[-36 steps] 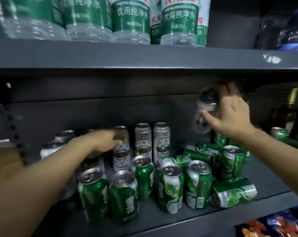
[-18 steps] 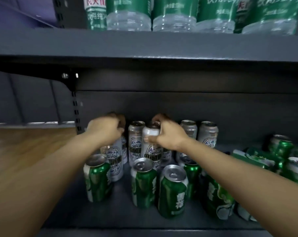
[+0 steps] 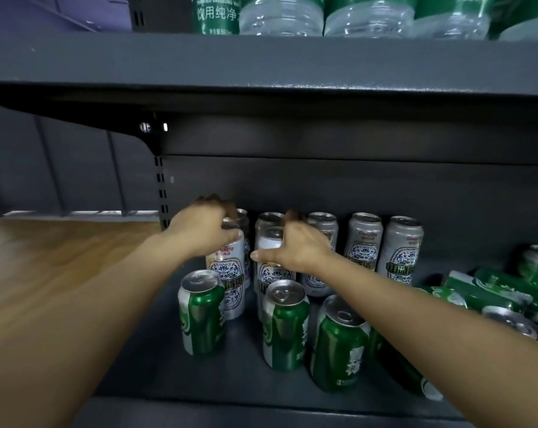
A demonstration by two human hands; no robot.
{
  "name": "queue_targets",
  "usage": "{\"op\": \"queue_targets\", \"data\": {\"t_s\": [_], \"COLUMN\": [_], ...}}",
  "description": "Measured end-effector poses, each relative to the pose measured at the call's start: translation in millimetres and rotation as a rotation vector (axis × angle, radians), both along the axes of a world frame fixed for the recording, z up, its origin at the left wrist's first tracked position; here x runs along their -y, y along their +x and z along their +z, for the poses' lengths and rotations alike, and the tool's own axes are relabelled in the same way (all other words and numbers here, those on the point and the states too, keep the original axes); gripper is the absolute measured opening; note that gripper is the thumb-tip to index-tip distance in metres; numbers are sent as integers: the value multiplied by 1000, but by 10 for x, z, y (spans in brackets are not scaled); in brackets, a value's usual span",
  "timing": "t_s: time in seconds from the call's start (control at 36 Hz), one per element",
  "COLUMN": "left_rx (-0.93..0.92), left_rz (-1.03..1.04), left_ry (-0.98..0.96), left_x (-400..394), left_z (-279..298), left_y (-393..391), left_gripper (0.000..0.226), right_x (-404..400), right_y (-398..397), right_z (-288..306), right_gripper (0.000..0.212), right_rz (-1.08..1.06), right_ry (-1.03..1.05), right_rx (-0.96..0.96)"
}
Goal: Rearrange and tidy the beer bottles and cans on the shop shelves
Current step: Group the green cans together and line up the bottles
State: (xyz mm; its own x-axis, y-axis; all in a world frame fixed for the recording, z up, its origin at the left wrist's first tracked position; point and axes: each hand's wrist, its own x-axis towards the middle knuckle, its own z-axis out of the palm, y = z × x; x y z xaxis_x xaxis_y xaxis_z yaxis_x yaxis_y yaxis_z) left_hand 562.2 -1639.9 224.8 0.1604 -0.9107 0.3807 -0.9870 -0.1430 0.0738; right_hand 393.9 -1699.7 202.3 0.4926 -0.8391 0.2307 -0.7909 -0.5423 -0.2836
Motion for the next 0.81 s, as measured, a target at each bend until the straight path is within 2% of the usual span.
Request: {"op": "queue_targets", "data": {"t_s": [0.08,0.11,0.17,0.22,0.28,0.33,0.42,0.5,0.58,0.69,0.75,0.81], "left_rx": [-26,-91,-230,-213,-97,-28,89,151,118,45,4,-37], "left_rz": [-93,-179,-353,-418,-422,-423,-417,-417,-391,-338,-317,-306], "left_ry": [-28,14,167,385,519,580,632,563,471,259,170,122], "left_x": [-72,-114,-220,-302,-315,-289,-236,-217,-214,-229,-233,-229], "left_z": [53,70,86,48,-29,-93,-174,-222,-209,51,255,442], "left_y": [-153,-221,-382,-547,-688,-805,-911,-944,-915,-899,-920,-966], "left_gripper": [20,20,26,51,79,91,84,70,65,61,59,58], "right_x": [15,25,58,119,198,204,172,185,214,180,159,143], "right_y": [-51,-102,-282,-528,-780,-966,-1105,-1191,-1251,-1343,-1345,-1297], "right_z": [72,125,251,337,371,385,343,267,222,207,163,95], "right_gripper": [92,89,69,43,27,44,69,75,67,57,60,64], "right_rz": [44,61,110,165,192,198,230,234,242,253,257,232], "right_ry": [41,62,142,254,351,448,499,499,544,659,675,580], "right_rx": [-87,-115,-82,-47,-172,-378,-549,-477,-418,-208,-227,-283]}}
